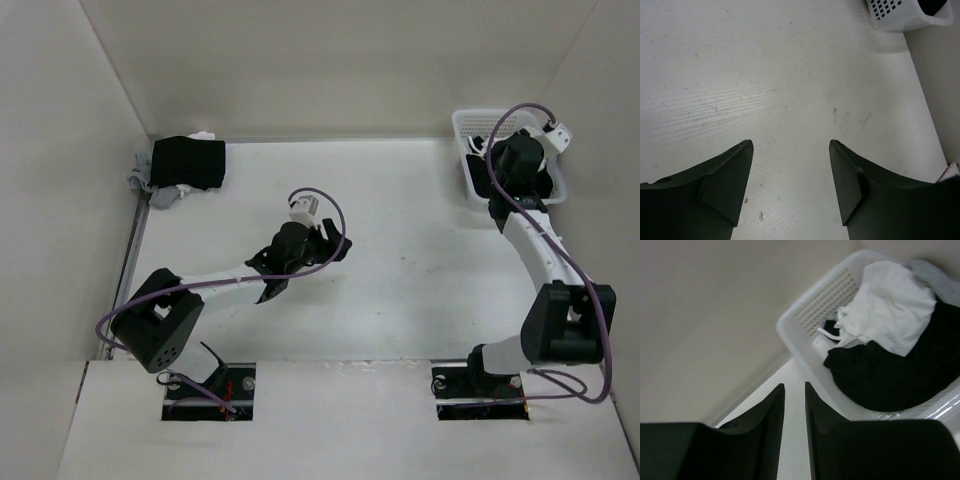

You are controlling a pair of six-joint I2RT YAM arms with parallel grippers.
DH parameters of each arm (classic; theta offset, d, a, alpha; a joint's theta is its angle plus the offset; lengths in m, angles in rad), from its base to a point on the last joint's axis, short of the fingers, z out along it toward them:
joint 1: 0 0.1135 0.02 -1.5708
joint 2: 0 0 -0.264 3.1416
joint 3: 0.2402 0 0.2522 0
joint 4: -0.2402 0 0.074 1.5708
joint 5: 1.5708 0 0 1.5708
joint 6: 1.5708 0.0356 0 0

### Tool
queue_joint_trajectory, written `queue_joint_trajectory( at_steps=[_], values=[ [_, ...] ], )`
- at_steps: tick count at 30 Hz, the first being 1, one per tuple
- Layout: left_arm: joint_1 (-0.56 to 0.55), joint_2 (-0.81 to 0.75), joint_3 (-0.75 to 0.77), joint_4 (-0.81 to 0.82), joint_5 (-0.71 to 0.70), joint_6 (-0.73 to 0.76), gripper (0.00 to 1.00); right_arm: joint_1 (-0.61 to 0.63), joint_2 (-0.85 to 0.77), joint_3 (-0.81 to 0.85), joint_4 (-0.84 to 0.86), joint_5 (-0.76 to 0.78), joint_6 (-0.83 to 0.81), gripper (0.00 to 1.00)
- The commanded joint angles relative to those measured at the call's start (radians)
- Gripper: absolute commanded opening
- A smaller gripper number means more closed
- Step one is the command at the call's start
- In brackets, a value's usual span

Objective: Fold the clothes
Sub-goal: Grab the tank top from the pile

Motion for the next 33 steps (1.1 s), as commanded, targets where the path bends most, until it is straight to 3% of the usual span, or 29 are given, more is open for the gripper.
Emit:
queue_joint_trajectory(
  at_steps=[1, 3, 8, 11, 12, 14, 17, 18, 21, 33],
  values=[
    [-0.003, 0.010, -0.001, 0.078, 0.017, 0.023, 0.61, -0.087, 0.092, 0.089, -0.044, 0.032, -0.023, 0.41],
    [-0.006, 0.014, -0.003, 0.087, 0.017, 0.028, 0.61, -0.127, 0.160, 0.140, -0.061, 0.038, -0.044, 0.47],
    [-0.010, 0.022, -0.021, 0.136, 0.019, 0.033, 0.61, -0.175, 0.313, 0.261, -0.125, 0.034, -0.090, 0.51],
    [-0.009, 0.030, -0.023, 0.141, 0.025, 0.030, 0.61, -0.195, 0.390, 0.310, -0.147, 0.015, -0.101, 0.36],
    [-0.009, 0.037, -0.023, 0.148, 0.025, 0.030, 0.61, -0.202, 0.430, 0.338, -0.153, 0.009, -0.107, 0.21],
    [-0.007, 0.045, -0.024, 0.156, 0.026, 0.030, 0.61, -0.210, 0.468, 0.369, -0.170, 0.008, -0.106, 0.16],
    [-0.007, 0.065, -0.020, 0.162, 0.026, 0.030, 0.60, -0.224, 0.531, 0.427, -0.197, -0.012, -0.109, 0.22],
    [-0.006, 0.070, -0.020, 0.164, 0.026, 0.030, 0.60, -0.230, 0.552, 0.448, -0.210, -0.021, -0.104, 0.35],
    [-0.001, 0.079, -0.017, 0.165, 0.026, 0.031, 0.60, -0.244, 0.580, 0.472, -0.217, -0.017, -0.097, 0.47],
    [0.004, 0.093, -0.024, 0.199, 0.031, 0.025, 0.60, -0.284, 0.737, 0.633, -0.276, -0.057, -0.093, 0.49]
  ],
)
